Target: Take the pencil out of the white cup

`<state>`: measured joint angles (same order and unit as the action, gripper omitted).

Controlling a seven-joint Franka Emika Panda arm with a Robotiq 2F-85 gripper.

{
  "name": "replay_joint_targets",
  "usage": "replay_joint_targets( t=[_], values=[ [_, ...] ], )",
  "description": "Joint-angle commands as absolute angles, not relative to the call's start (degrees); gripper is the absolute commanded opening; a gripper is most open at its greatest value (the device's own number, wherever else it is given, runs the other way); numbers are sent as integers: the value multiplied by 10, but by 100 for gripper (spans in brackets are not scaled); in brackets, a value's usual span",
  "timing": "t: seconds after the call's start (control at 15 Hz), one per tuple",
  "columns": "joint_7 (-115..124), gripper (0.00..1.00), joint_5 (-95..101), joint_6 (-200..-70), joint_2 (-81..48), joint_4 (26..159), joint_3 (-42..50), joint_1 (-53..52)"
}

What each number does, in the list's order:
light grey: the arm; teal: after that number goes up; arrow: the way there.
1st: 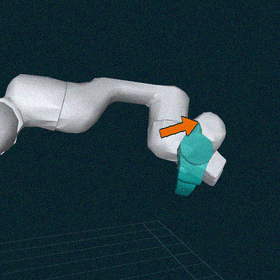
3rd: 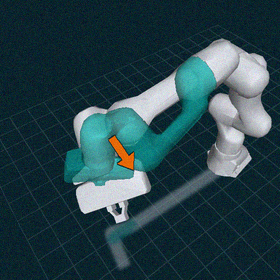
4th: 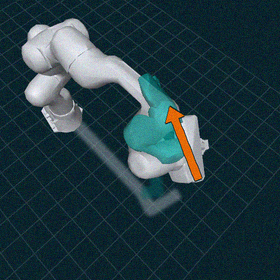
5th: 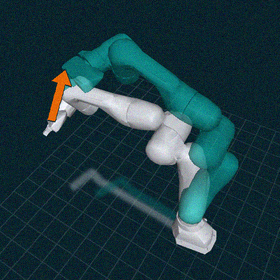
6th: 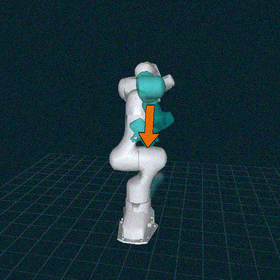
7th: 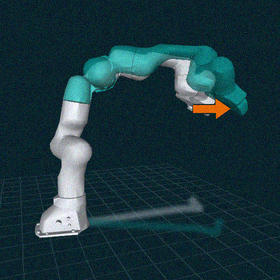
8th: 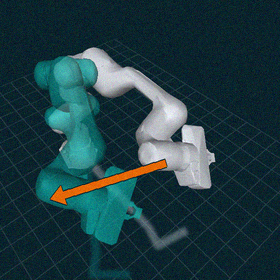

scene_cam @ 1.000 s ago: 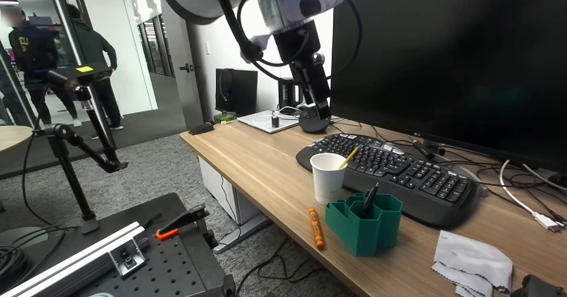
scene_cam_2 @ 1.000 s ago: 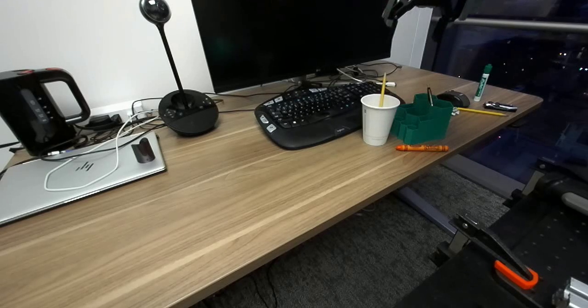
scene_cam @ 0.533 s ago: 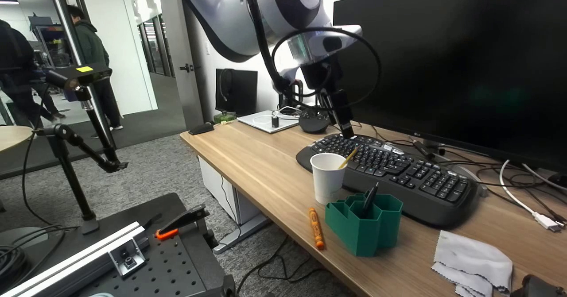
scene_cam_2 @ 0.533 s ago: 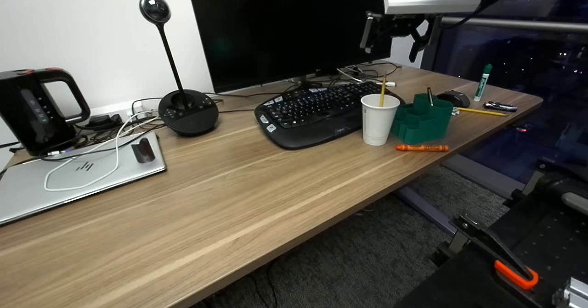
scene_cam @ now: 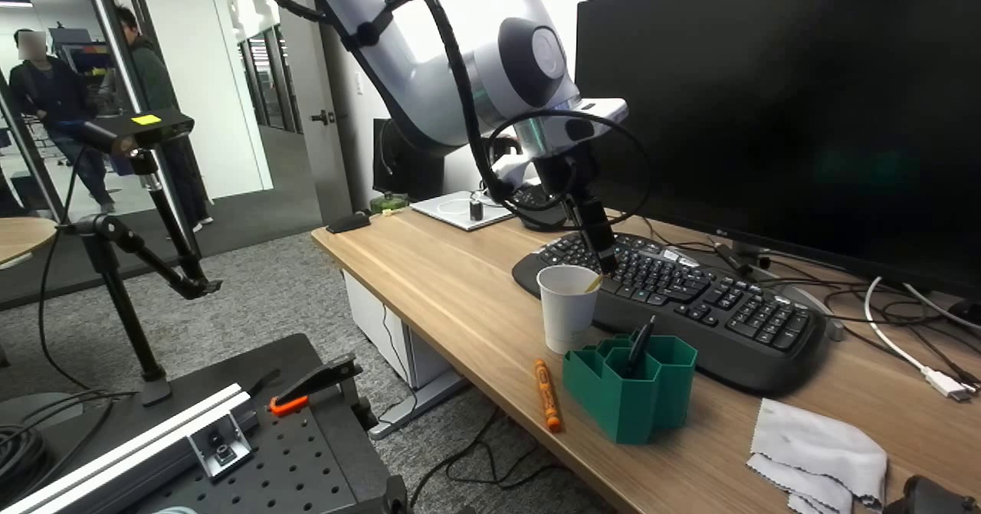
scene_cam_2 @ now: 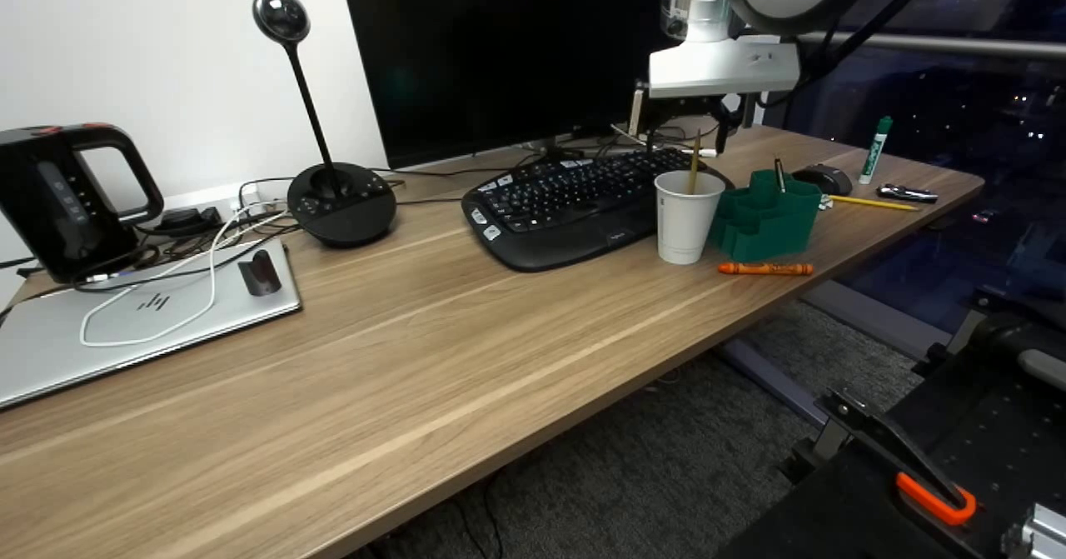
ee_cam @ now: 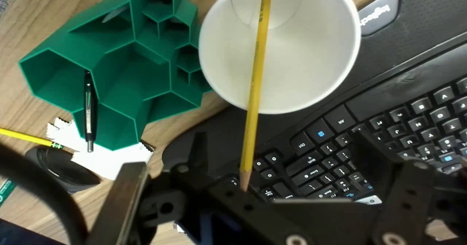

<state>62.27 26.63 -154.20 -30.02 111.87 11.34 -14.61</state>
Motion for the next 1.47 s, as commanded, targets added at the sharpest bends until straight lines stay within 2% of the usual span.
replay_joint_targets(
  t=[0.0, 0.07, 0.13, 0.67, 0.8, 1.13, 1.4],
  values=[
    [644, 75, 264, -1532, -334, 1078, 139, -170],
    [647, 72, 265, -1532, -339, 1074, 143, -174],
    [648, 66, 265, -1531, -341, 1071, 146, -176],
    [627, 3, 248, -1488, -303, 1096, 132, -167],
    [621, 0, 250, -1483, -281, 1110, 127, -164],
    [607, 2, 244, -1485, -194, 1171, 104, -155],
    [625, 2, 270, -1582, -114, 1241, 87, -158]
  ],
)
